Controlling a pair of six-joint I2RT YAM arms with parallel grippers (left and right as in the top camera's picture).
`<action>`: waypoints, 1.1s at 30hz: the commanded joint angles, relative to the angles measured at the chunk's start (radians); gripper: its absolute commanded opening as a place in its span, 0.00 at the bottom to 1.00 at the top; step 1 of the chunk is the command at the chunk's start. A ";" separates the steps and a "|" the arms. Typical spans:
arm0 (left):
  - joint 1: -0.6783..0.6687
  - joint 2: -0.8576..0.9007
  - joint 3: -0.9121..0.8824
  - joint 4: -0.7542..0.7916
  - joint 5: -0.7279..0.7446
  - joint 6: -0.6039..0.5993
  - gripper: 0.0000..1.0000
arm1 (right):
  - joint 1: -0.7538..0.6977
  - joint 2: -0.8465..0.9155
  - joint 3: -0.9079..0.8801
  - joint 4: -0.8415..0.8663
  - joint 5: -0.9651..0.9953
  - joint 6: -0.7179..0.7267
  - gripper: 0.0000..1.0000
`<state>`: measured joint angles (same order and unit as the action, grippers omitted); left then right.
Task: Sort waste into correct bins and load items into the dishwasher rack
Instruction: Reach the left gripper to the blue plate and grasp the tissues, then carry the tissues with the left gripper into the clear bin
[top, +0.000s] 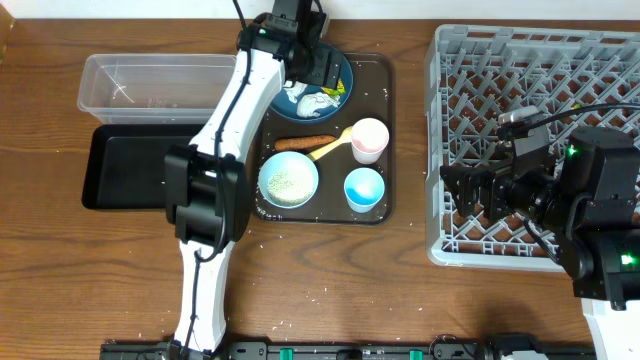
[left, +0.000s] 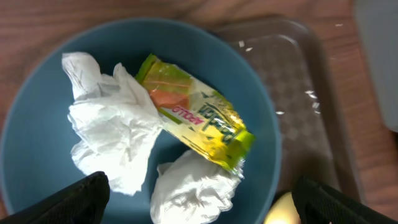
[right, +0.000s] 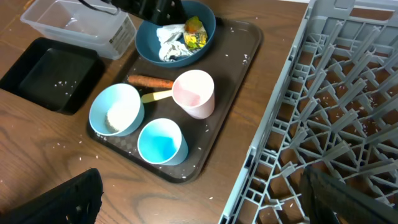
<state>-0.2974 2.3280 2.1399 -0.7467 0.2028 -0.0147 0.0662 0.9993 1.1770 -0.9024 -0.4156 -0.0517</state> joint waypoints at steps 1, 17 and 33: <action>0.003 0.039 0.026 0.016 -0.069 -0.055 0.96 | 0.019 -0.004 0.019 -0.007 -0.007 0.002 0.99; 0.010 0.161 0.022 0.077 -0.117 -0.046 0.96 | 0.019 0.003 0.019 -0.014 -0.007 0.002 0.99; 0.010 0.200 0.023 0.083 -0.117 -0.047 0.19 | 0.019 0.003 0.019 -0.013 0.000 0.002 0.99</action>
<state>-0.2909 2.5126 2.1414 -0.6609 0.0902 -0.0601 0.0662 1.0008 1.1770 -0.9165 -0.4145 -0.0517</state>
